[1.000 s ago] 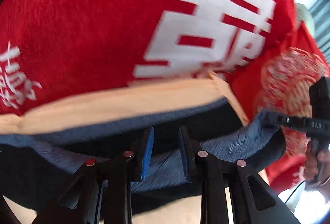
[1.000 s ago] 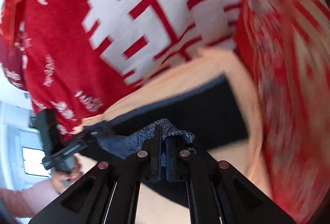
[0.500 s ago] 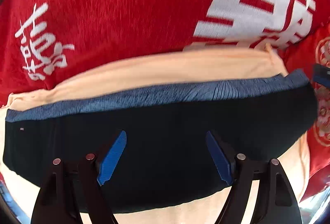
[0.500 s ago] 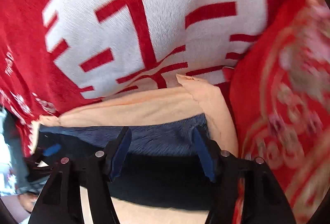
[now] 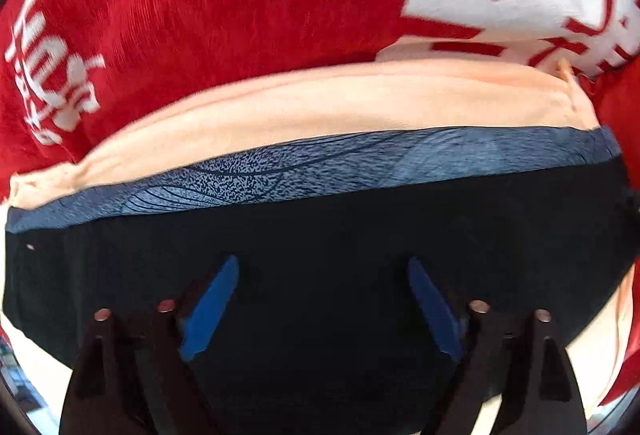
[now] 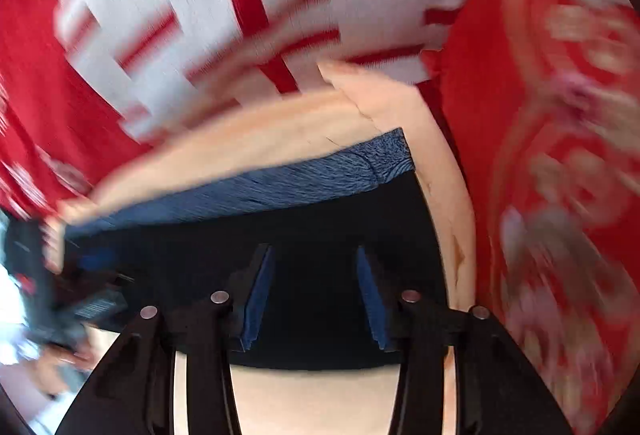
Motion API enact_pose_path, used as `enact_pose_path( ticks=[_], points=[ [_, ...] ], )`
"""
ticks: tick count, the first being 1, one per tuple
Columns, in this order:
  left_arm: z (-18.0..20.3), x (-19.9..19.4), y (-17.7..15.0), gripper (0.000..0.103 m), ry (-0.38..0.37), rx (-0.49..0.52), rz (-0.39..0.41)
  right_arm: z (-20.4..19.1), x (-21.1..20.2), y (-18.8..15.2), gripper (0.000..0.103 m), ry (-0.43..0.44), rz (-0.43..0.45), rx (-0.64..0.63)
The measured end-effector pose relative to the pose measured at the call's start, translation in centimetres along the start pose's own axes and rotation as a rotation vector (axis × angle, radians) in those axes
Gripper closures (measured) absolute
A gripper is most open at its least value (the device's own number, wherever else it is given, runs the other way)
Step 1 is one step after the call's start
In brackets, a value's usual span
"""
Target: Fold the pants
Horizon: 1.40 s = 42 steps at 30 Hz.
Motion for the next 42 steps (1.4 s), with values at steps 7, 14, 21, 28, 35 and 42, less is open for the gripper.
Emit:
enact_pose_path(
  ticks=[7, 14, 21, 28, 35, 42],
  points=[
    [-4.6, -1.5, -1.7, 0.009, 0.031, -0.065, -0.015, 1.6, -1.3, -0.3, 0.065, -0.025, 0.054, 0.147],
    [-12.3, -3.8, -5.5, 0.009, 0.062, -0.141, 0.008, -3.2, -2.1, -5.7, 0.064, 0.180, -0.001, 0.158],
    [-20.0, -3.9, -8.1, 0.009, 0.064, -0.142, 0.028, -14.7, 1.3, -10.4, 0.064, 0.366, -0.098, 0.100],
    [-29.2, -4.3, -9.1, 0.009, 0.146, -0.122, 0.053, -29.1, 7.7, -15.1, 0.063, 0.648, -0.222, 0.169],
    [-38.9, -1.3, -10.4, 0.009, 0.213, -0.167, 0.040, -36.3, 13.4, -15.7, 0.063, 0.714, -0.247, 0.243],
    [-40.7, -0.7, -11.5, 0.009, 0.123, -0.144, 0.060, -36.9, 12.3, -13.7, 0.094, 0.671, -0.195, 0.225]
  ],
)
Point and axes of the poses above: each gripper's, at about its wrist camera, not at the fingertips, and x roughly the way its jaws point, z to its right, y to its top, the point moved 1 cm from there along x, roughly the way its jaws point, and after that the axes turned 4 degrees about -z, right-handed, at the moved point
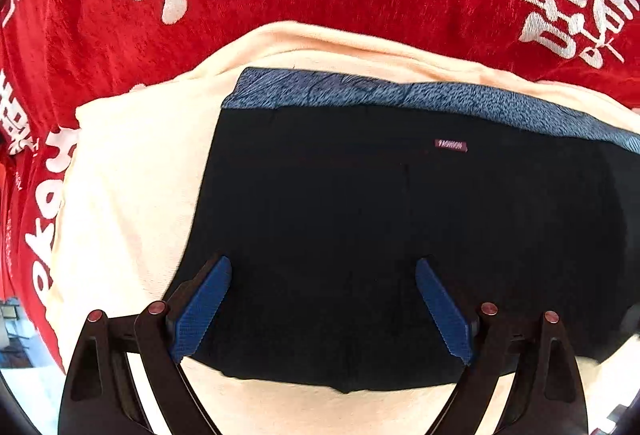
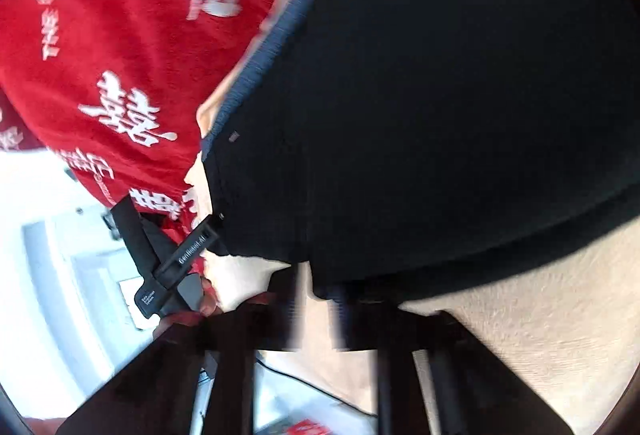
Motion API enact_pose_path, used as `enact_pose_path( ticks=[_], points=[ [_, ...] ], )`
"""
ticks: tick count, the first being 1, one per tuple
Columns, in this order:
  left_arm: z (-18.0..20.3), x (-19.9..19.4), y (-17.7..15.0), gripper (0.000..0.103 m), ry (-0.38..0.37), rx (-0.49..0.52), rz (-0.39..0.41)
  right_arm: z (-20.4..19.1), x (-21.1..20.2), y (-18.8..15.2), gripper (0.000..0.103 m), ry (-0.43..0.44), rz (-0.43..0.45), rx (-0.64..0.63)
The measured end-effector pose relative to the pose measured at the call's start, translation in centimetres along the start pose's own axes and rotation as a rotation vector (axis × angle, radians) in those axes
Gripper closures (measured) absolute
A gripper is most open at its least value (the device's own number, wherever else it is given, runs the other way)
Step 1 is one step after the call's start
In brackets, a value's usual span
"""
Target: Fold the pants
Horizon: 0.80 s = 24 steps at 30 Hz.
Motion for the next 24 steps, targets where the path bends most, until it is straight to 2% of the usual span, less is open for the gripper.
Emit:
enact_pose_path(
  ticks=[3, 7, 10, 12, 14, 16, 17, 20, 21, 22, 23, 24],
  points=[
    [-1.2, 0.2, -0.4, 0.009, 0.009, 0.012, -0.007, -2.0, -0.3, -1.4, 0.096, -0.054, -0.001, -0.078],
    [-1.8, 0.4, -1.2, 0.008, -0.013, 0.014, -0.004, 0.5, 2.1, -3.4, 0.098, -0.152, -0.046, -0.048],
    [-1.0, -0.2, -1.5, 0.008, 0.024, 0.036, -0.001, 1.6, 2.5, -4.6, 0.097, -0.178, -0.083, -0.017],
    [-0.1, -1.3, -1.9, 0.008, 0.041, 0.038, -0.005, 1.4, 1.3, -5.0, 0.096, -0.152, -0.093, -0.007],
    [1.6, -2.9, -2.2, 0.008, -0.006, 0.038, 0.008, 1.1, -0.9, -5.0, 0.084, -0.155, -0.064, -0.029],
    [4.4, -4.2, -2.4, 0.008, -0.075, 0.064, 0.026, 0.8, -3.5, -4.1, 0.041, -0.176, 0.001, -0.036],
    [5.9, -4.7, -2.5, 0.008, -0.100, 0.088, 0.032, 0.7, -4.4, -3.6, 0.040, -0.175, 0.038, -0.027],
    [11.7, -5.2, -2.5, 0.008, -0.174, 0.167, 0.044, 2.3, -7.1, -1.1, 0.042, -0.120, 0.122, 0.064],
    [13.0, -4.8, -2.3, 0.008, -0.196, 0.179, 0.038, 2.9, -7.4, -0.5, 0.048, -0.109, 0.139, 0.094],
    [15.1, -4.5, -2.4, 0.008, -0.223, 0.189, 0.028, 3.5, -7.7, 0.2, 0.062, -0.085, 0.152, 0.125],
    [16.3, -4.2, -2.6, 0.008, -0.237, 0.197, 0.022, 3.9, -7.8, 0.9, 0.073, -0.071, 0.157, 0.146],
    [17.5, -3.9, -2.9, 0.008, -0.242, 0.206, 0.013, 4.4, -7.9, 1.2, 0.096, -0.087, 0.168, 0.158]
  ],
)
Point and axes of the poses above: each gripper's, at about its wrist camera, not at the fingertips, and x roughly the way its jaws point, z to its right, y to its top, the point moved 1 cm from there along x, roughly the way its jaws point, and after that the axes turned 4 degrees about -z, right-handed, at the moved point
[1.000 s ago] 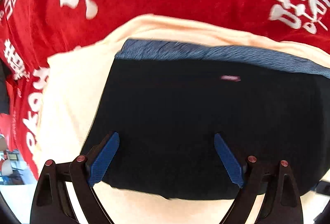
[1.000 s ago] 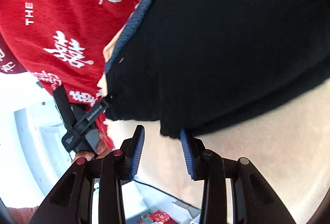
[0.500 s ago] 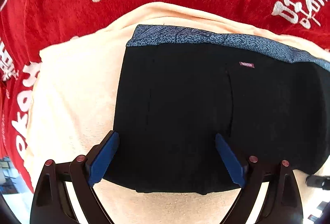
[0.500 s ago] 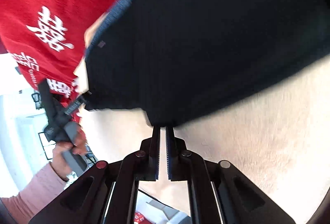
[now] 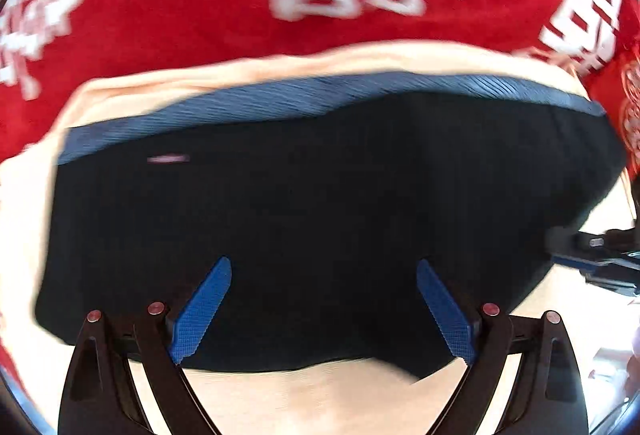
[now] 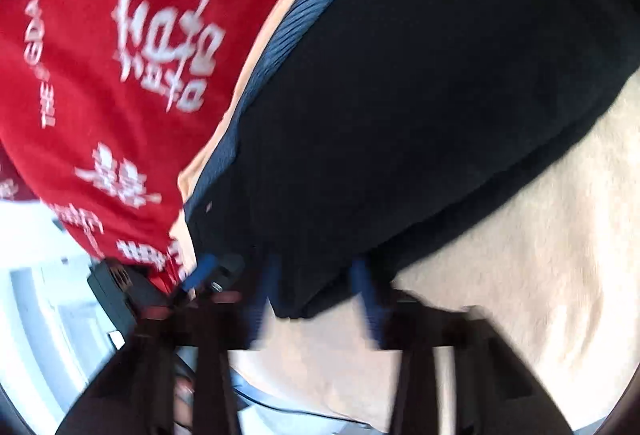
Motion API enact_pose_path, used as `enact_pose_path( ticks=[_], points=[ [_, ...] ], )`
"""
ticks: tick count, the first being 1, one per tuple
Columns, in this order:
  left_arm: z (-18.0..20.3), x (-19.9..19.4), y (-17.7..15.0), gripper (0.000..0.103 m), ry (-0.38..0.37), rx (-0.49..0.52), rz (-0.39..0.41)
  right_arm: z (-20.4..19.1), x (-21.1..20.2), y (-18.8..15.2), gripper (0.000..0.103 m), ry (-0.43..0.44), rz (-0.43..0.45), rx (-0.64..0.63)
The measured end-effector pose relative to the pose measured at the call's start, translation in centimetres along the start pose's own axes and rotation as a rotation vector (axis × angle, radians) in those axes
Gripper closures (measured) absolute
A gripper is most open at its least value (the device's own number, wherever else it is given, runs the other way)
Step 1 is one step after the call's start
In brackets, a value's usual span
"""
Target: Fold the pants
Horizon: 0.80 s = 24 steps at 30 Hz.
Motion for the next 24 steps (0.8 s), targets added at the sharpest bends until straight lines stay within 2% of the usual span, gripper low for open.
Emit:
enact_pose_path(
  ticks=[1, 4, 7, 9, 12, 14, 15, 17, 19, 20, 21, 22, 23, 24],
  points=[
    [1.5, 0.6, -0.6, 0.008, 0.004, 0.009, -0.018, 0.1, 0.0, 0.1, 0.097, -0.011, 0.007, 0.003],
    [2.5, 1.5, -2.1, 0.008, 0.013, -0.003, -0.030, 1.5, 0.5, -1.2, 0.099, -0.060, 0.012, 0.024],
    [3.0, 1.1, -2.7, 0.008, 0.013, -0.001, -0.046, 2.1, 0.4, -2.3, 0.098, -0.010, 0.022, 0.068],
    [3.7, 0.8, -2.5, 0.008, 0.036, 0.031, -0.052, 0.7, -0.1, -2.2, 0.093, -0.018, 0.010, 0.002],
    [3.7, -0.1, -0.9, 0.008, 0.043, 0.034, -0.050, -1.3, -1.9, -1.6, 0.093, -0.118, -0.011, -0.105],
    [3.8, -1.2, 0.4, 0.008, 0.021, -0.008, -0.006, -2.2, -4.1, -0.8, 0.092, -0.157, 0.033, -0.176],
    [5.1, -1.7, 0.8, 0.008, 0.015, -0.019, 0.010, -2.5, -5.1, -0.3, 0.092, -0.179, 0.062, -0.213],
    [6.4, -1.0, 1.9, 0.008, 0.019, -0.021, 0.008, -2.6, -5.9, 1.5, 0.092, -0.244, 0.091, -0.268],
    [8.1, 0.5, 2.0, 0.008, 0.040, 0.016, -0.032, -1.6, -5.2, 3.0, 0.093, -0.305, 0.068, -0.283],
    [8.0, 1.4, 1.3, 0.008, 0.051, 0.035, -0.048, -0.4, -4.3, 3.4, 0.094, -0.375, 0.025, -0.298],
    [8.5, 1.6, 0.6, 0.008, 0.057, 0.039, -0.041, 1.0, -4.1, 3.5, 0.098, -0.409, -0.011, -0.303],
    [8.5, 1.4, 0.2, 0.008, 0.050, 0.030, -0.026, 1.8, -4.5, 3.0, 0.098, -0.360, -0.001, -0.298],
    [8.6, 1.4, 0.1, 0.008, 0.043, 0.030, -0.041, 2.2, -4.9, 2.5, 0.098, -0.355, -0.012, -0.274],
    [8.6, 1.2, 0.0, 0.008, 0.038, 0.025, -0.051, 2.8, -5.1, 2.1, 0.092, -0.381, -0.033, -0.257]
  ],
)
Point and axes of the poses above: each gripper's, at about its wrist camera, not at the fingertips, and x roughly the way its jaws point, z to its right, y to its top, the point moved 1 cm from there along x, roughly the way its jaws point, and after that the axes turned 4 degrees about -z, right-handed, at the moved point
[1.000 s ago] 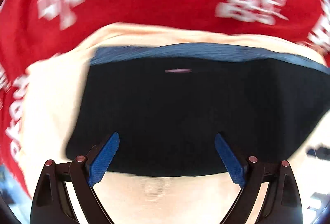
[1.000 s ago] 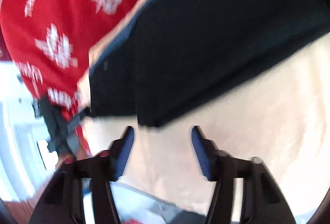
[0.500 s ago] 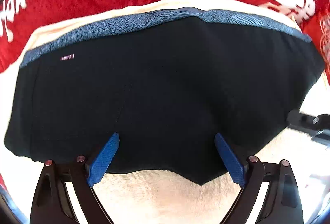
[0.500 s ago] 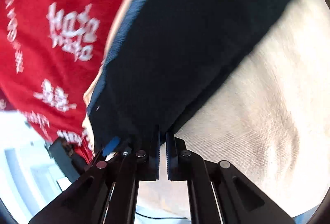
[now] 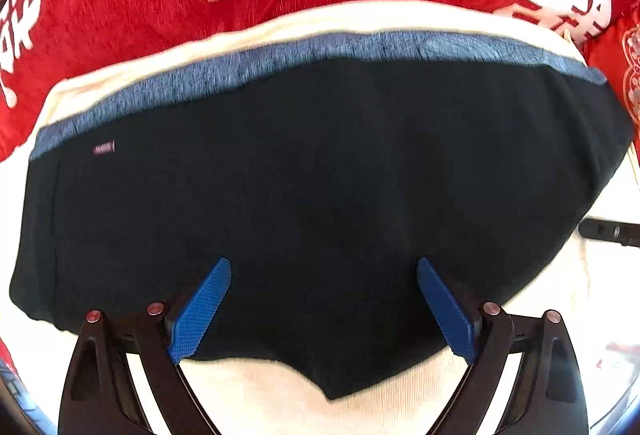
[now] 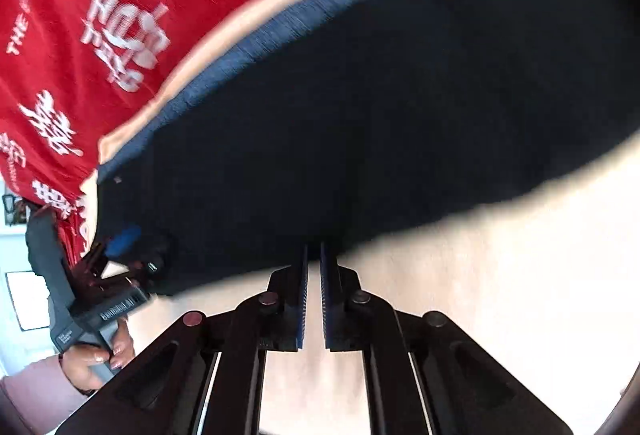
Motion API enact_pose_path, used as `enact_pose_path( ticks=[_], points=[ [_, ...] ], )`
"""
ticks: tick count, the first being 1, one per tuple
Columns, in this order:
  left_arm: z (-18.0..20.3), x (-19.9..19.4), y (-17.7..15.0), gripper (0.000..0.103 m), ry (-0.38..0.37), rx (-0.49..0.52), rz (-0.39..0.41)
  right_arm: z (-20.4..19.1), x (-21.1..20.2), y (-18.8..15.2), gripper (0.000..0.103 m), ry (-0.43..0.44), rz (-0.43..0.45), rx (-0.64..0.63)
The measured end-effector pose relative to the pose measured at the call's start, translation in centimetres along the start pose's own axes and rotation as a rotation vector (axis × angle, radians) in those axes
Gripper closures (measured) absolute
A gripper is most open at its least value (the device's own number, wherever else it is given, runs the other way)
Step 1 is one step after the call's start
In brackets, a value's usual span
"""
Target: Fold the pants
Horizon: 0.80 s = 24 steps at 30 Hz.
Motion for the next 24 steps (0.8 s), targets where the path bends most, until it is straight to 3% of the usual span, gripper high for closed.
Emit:
enact_pose_path(
  ticks=[1, 3, 5, 7, 8, 9, 12, 15, 16, 18, 20, 24],
  points=[
    [-0.1, -0.2, 0.1, 0.008, -0.001, -0.006, -0.011, 0.3, 0.0, -0.6, 0.093, -0.055, -0.028, 0.011],
    [-0.7, -1.3, 0.8, 0.008, 0.010, -0.004, -0.020, 0.4, -1.2, -0.9, 0.093, -0.024, -0.004, 0.010],
    [-1.1, -2.9, 3.1, 0.008, 0.007, -0.008, 0.047, -0.6, -2.9, 0.2, 0.088, -0.013, 0.062, -0.041],
    [-0.7, -3.4, 5.8, 0.008, -0.005, -0.029, 0.086, -2.1, -4.0, 2.3, 0.052, -0.015, 0.127, -0.092],
    [-0.6, -3.3, 7.0, 0.008, -0.004, -0.039, 0.092, -2.9, -4.2, 3.7, 0.048, -0.011, 0.150, -0.117],
    [-0.4, -2.9, 8.1, 0.008, 0.003, -0.049, 0.092, -3.5, -4.0, 4.9, 0.048, -0.008, 0.159, -0.133],
    [0.0, -0.8, 11.7, 0.008, 0.051, -0.084, 0.086, -6.5, -1.4, 9.1, 0.063, 0.004, 0.129, -0.223],
    [-0.7, 1.2, 13.9, 0.008, 0.046, -0.147, 0.078, -7.8, 1.7, 11.5, 0.067, -0.052, 0.084, -0.288],
    [-1.0, 1.5, 14.2, 0.008, 0.035, -0.170, 0.085, -7.1, 1.9, 11.3, 0.077, -0.070, 0.082, -0.301],
    [-1.0, 1.8, 14.5, 0.006, 0.027, -0.184, 0.088, -5.9, 1.8, 12.1, 0.086, -0.063, 0.118, -0.317],
    [-1.0, 2.0, 14.5, 0.000, 0.053, -0.176, 0.100, -4.0, 0.8, 13.3, 0.087, -0.081, 0.167, -0.288],
    [-1.3, 2.0, 13.6, 0.000, 0.048, -0.195, 0.092, 2.0, -1.6, 15.3, 0.087, -0.127, 0.227, -0.120]
  ],
)
Point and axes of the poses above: each gripper's, at about its wrist camera, not at the fingertips, and x roughly the way its jaws point, z to its right, y to its top, the point moved 1 cm from there along x, roughly the way its jaws point, and after that the axes turned 4 degrees about -z, right-handed, at the moved point
